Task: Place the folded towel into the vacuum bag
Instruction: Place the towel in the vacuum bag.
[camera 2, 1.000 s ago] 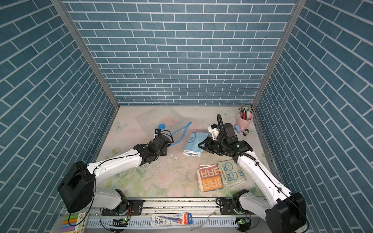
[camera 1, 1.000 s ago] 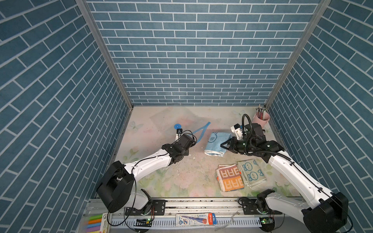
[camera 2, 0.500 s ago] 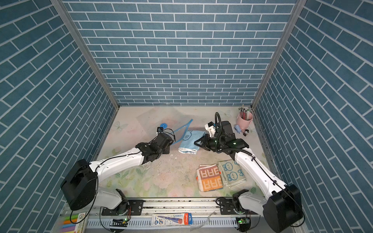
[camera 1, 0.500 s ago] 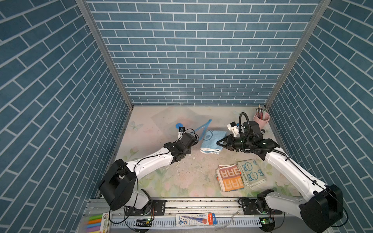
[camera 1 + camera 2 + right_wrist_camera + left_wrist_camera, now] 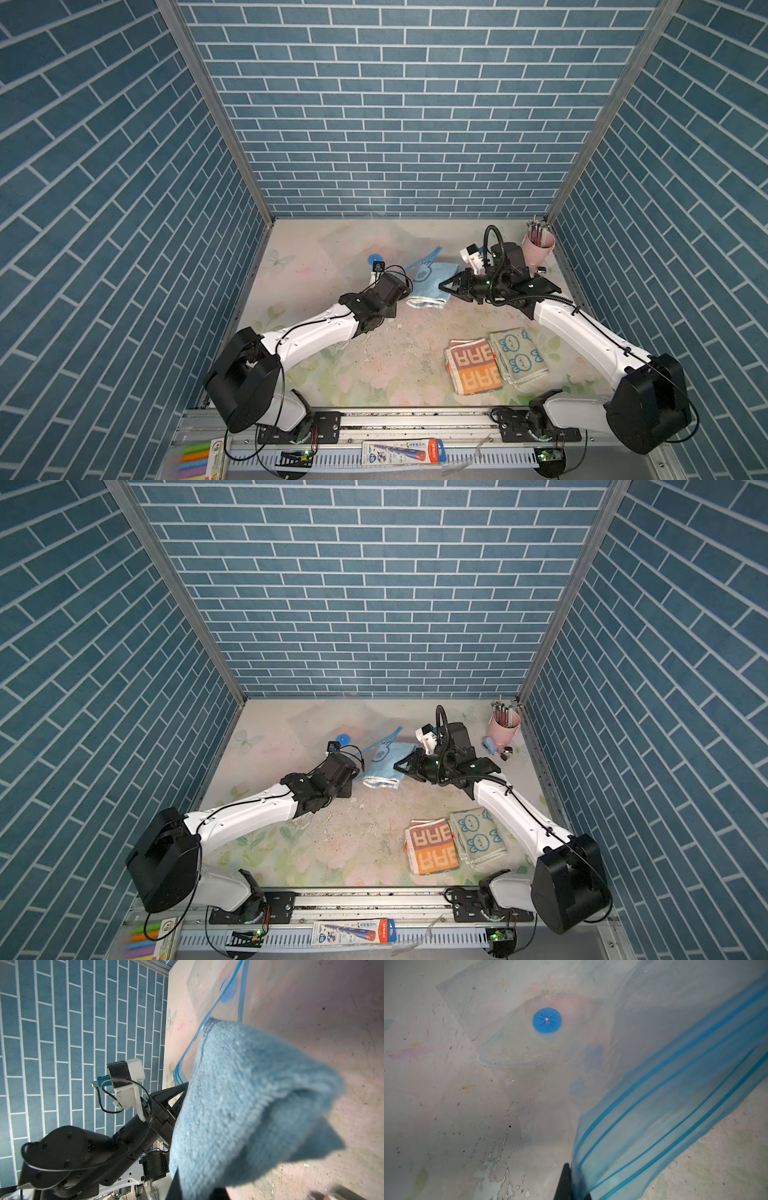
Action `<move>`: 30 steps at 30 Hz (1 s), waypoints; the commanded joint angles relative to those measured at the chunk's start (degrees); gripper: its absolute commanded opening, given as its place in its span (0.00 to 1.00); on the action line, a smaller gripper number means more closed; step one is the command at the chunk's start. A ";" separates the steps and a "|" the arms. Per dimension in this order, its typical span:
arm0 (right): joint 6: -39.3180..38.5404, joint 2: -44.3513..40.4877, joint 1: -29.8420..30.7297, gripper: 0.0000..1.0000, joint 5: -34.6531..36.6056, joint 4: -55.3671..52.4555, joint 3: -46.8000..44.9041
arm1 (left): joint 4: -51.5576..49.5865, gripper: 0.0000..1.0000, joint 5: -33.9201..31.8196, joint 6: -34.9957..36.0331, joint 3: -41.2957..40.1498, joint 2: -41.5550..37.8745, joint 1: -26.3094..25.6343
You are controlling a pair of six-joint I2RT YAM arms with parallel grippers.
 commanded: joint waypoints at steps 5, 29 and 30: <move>1.23 2.52 0.33 0.00 0.25 2.18 1.96 | -0.70 0.00 0.24 0.67 2.18 0.82 -0.64; 7.54 8.62 2.65 0.00 5.44 11.80 2.51 | -1.06 0.00 1.27 -0.76 4.93 2.06 -3.06; 7.45 8.58 3.00 0.00 5.40 11.93 2.51 | -1.06 0.00 1.37 -1.01 4.93 2.04 -3.06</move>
